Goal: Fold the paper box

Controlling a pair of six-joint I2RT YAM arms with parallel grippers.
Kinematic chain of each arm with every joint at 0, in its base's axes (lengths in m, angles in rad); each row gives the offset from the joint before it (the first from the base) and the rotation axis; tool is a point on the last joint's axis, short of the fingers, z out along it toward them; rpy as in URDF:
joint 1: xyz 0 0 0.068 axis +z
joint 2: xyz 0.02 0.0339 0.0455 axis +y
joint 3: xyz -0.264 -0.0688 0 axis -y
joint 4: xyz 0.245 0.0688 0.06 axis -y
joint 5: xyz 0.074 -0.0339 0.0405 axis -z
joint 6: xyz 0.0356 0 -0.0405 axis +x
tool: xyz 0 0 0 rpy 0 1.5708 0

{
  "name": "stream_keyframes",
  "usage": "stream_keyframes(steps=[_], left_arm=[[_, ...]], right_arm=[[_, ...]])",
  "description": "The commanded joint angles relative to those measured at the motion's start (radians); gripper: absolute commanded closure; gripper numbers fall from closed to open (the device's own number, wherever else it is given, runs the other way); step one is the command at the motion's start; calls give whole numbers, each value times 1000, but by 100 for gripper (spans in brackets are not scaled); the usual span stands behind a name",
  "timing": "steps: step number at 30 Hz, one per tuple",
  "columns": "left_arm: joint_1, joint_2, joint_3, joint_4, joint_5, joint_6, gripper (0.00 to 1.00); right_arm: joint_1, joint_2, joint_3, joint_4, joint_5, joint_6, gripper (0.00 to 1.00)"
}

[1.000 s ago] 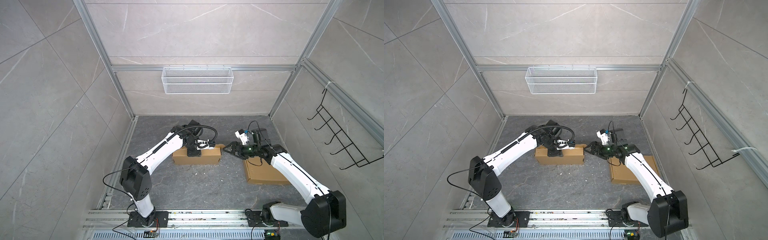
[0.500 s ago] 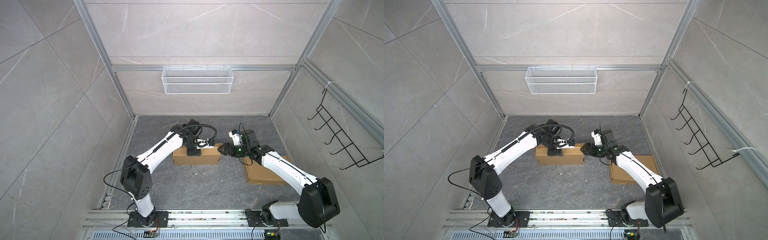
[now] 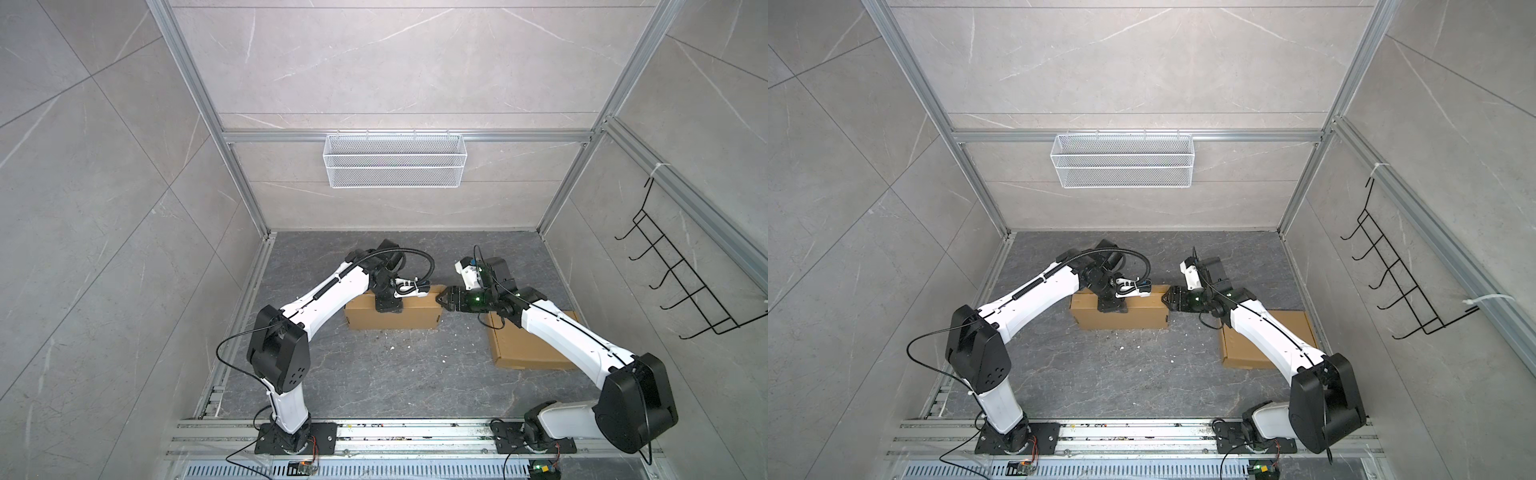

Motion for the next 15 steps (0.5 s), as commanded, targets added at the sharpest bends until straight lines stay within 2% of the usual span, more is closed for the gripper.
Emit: stream_keyframes(steps=[1, 6, 15], left_arm=[[9, 4, -22, 0, 5, 3, 51], [13, 3, -30, 12, 10, 6, 51], [14, 11, -24, 8, 25, 2, 51]], right_arm=[[-15, -29, 92, -171, -5, -120, 28], [-17, -5, 225, -353, 66, -269, 31], [-9, 35, 290, -402, 90, -317, 40]])
